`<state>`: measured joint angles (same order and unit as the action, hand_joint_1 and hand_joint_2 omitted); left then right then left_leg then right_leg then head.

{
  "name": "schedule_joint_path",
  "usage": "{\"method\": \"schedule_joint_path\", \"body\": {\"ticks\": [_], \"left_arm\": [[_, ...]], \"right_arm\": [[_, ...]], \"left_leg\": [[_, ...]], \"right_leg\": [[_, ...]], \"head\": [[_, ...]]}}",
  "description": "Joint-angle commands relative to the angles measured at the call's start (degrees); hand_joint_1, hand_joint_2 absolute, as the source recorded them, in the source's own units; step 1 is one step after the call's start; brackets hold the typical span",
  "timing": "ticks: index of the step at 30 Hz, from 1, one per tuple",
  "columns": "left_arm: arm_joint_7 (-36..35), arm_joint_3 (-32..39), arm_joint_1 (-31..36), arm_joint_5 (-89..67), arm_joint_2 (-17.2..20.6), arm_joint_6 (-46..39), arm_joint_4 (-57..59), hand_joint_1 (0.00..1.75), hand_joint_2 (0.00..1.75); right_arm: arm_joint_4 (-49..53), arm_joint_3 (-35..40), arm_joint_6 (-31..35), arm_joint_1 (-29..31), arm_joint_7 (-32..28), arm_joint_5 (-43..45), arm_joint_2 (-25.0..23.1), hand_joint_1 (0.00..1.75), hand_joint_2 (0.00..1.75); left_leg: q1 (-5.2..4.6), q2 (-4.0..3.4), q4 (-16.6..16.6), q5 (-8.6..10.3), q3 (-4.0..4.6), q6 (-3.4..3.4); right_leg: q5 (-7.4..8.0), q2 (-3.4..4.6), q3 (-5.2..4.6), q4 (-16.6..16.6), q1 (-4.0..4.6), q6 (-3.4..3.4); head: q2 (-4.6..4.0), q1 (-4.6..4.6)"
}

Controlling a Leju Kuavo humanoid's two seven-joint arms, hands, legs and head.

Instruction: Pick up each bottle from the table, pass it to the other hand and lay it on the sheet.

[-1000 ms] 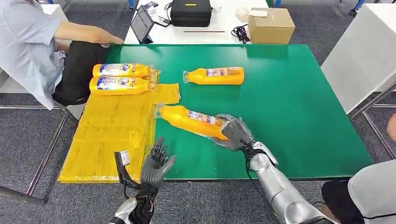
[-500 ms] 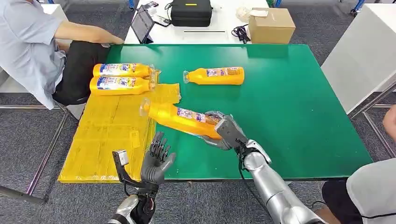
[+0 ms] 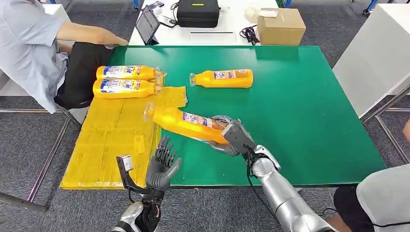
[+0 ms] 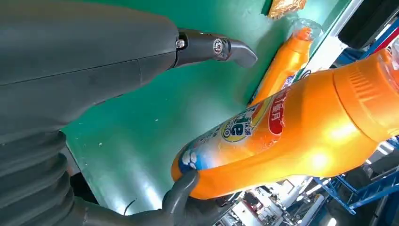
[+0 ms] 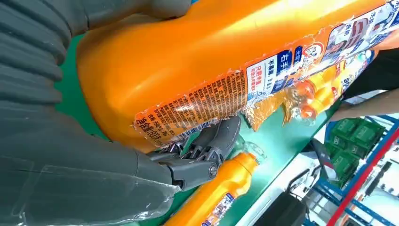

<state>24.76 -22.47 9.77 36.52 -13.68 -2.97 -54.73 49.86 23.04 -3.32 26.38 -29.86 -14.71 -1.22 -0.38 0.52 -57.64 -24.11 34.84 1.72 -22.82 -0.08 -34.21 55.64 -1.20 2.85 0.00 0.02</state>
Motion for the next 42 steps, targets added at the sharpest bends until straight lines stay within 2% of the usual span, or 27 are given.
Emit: {"method": "schedule_joint_path", "body": {"ticks": [1,4,5,7,9,13,14,18,22,31,35,36,37,38,39,42], "left_arm": [[-0.08,0.51,2.22,-0.03,0.25,0.06,3.54,0.00,1.75],[-0.08,0.51,2.22,-0.03,0.25,0.06,3.54,0.00,1.75],[9.37,5.22,2.60,2.78,-0.18,7.27,-0.44,0.00,1.75],[4.96,7.50,2.19,1.92,-0.27,6.16,-4.73,0.00,1.75],[4.94,7.64,2.32,1.89,-0.12,6.15,-4.80,0.00,1.75],[5.13,8.48,2.40,1.46,-0.66,6.22,-3.47,0.00,1.75],[5.40,8.97,2.56,1.32,-0.85,6.34,-2.98,0.00,1.75],[5.86,10.41,3.06,0.05,-1.19,6.69,-2.33,0.00,1.75],[5.76,11.10,2.47,-0.21,-1.51,8.04,-3.26,0.00,1.75],[5.57,10.59,1.28,-1.10,-2.00,9.43,-5.38,0.00,1.75],[5.57,10.51,0.39,-1.08,-1.93,9.92,-6.89,0.00,1.75],[5.56,10.51,0.30,-1.10,-1.91,9.92,-7.04,0.14,1.75],[5.62,10.41,0.17,-1.23,-1.87,10.04,-7.31,1.47,1.75],[5.84,10.18,0.02,-1.56,-1.72,10.51,-7.68,1.73,1.75],[5.89,10.20,-0.11,-1.69,-1.77,10.52,-7.88,1.75,1.75],[5.89,10.19,-0.14,-1.70,-1.78,10.52,-7.88,1.75,1.75]], "right_arm": [[-0.57,1.46,-0.26,1.71,0.00,0.23,0.31,1.41,1.75],[-0.57,1.46,-0.26,1.71,0.00,0.23,0.31,1.41,1.75],[0.79,6.81,-13.91,0.54,-4.01,2.66,-3.16,1.38,1.75],[2.07,10.04,-10.24,-0.78,-1.61,2.42,-5.56,1.38,1.75],[2.12,10.29,-10.25,-0.96,-1.61,2.42,-5.89,1.41,1.75],[3.25,10.56,-10.54,-0.89,-1.94,3.50,-4.42,1.41,1.75],[3.66,10.86,-10.70,-0.96,-2.09,3.93,-4.11,1.36,1.75],[4.63,12.08,-10.54,-1.26,-2.08,4.79,-3.84,1.36,1.75],[5.01,12.63,-10.46,-1.72,-1.95,5.28,-3.77,1.33,1.75],[4.39,12.51,-10.62,-1.36,-1.83,6.31,-3.59,1.33,1.75],[3.30,11.99,-10.91,-1.37,-1.64,7.04,-3.71,1.27,1.75],[3.08,12.01,-10.82,-1.38,-1.64,7.02,-3.72,1.26,1.75],[2.82,11.92,-10.65,-1.36,-1.69,7.01,-3.79,1.27,1.75],[2.49,11.76,-10.55,-1.42,-1.77,7.07,-3.89,1.27,1.75],[2.24,11.71,-10.43,-1.42,-1.78,7.10,-3.96,1.20,1.75],[2.18,11.71,-10.42,-1.51,-1.78,7.09,-3.92,1.19,1.75]], "left_leg": [[0.04,-0.04,0.01,-0.04,-0.09,-0.08],[0.06,-0.07,-0.01,-0.07,-0.13,-0.10],[0.04,-0.04,0.00,-0.05,-0.09,-0.08],[0.09,-0.23,-0.05,-0.08,-0.02,-0.10],[0.16,-0.37,-0.10,-0.18,-0.06,-0.17],[0.11,-0.12,-0.01,-0.05,-0.10,-0.13],[0.14,0.01,-0.02,-0.02,-0.04,-0.13],[0.18,-0.23,-0.04,-0.11,-0.11,-0.13],[0.10,-0.01,-0.02,-0.04,-0.07,-0.13],[0.07,-0.05,0.00,-0.01,-0.02,-0.09],[0.12,-0.06,-0.02,-0.05,-0.09,-0.12],[0.12,-0.07,-0.03,-0.06,-0.08,-0.11],[0.11,-0.09,-0.03,-0.07,-0.11,-0.12],[0.08,-0.05,0.00,-0.01,-0.02,-0.08],[0.13,-0.09,-0.02,-0.09,-0.14,-0.13],[0.13,-0.05,-0.04,-0.09,-0.14,-0.14]], "right_leg": [[-0.03,0.01,0.08,-0.02,0.05,-0.09],[-0.05,0.04,0.13,-0.01,0.07,-0.11],[-0.04,0.02,0.08,-0.01,0.05,-0.09],[0.01,0.21,-0.03,0.02,0.10,-0.11],[-0.06,0.33,0.04,0.09,0.16,-0.19],[-0.07,-0.02,0.02,0.05,0.11,-0.14],[-0.07,-0.05,-0.01,0.04,0.13,-0.12],[-0.06,0.15,0.08,0.01,0.16,-0.13],[-0.07,-0.04,0.08,0.02,0.09,-0.14],[-0.03,0.01,0.00,0.01,0.06,-0.09],[-0.05,0.02,0.09,-0.01,0.11,-0.12],[-0.06,0.03,0.09,-0.01,0.10,-0.12],[-0.06,0.04,0.11,0.00,0.10,-0.12],[-0.02,0.02,0.01,-0.01,0.06,-0.08],[-0.08,0.04,0.15,-0.02,0.12,-0.14],[-0.10,0.00,0.16,0.00,0.12,-0.15]], "head": [[0.00,0.00],[0.00,0.00],[0.00,0.00],[0.00,0.00],[0.00,0.04],[0.00,-0.02],[0.00,-0.02],[0.00,0.00],[0.00,0.02],[0.00,0.00],[0.00,0.00],[0.00,0.00],[0.00,0.00],[0.00,0.00],[0.00,0.00],[0.00,0.00]]}}
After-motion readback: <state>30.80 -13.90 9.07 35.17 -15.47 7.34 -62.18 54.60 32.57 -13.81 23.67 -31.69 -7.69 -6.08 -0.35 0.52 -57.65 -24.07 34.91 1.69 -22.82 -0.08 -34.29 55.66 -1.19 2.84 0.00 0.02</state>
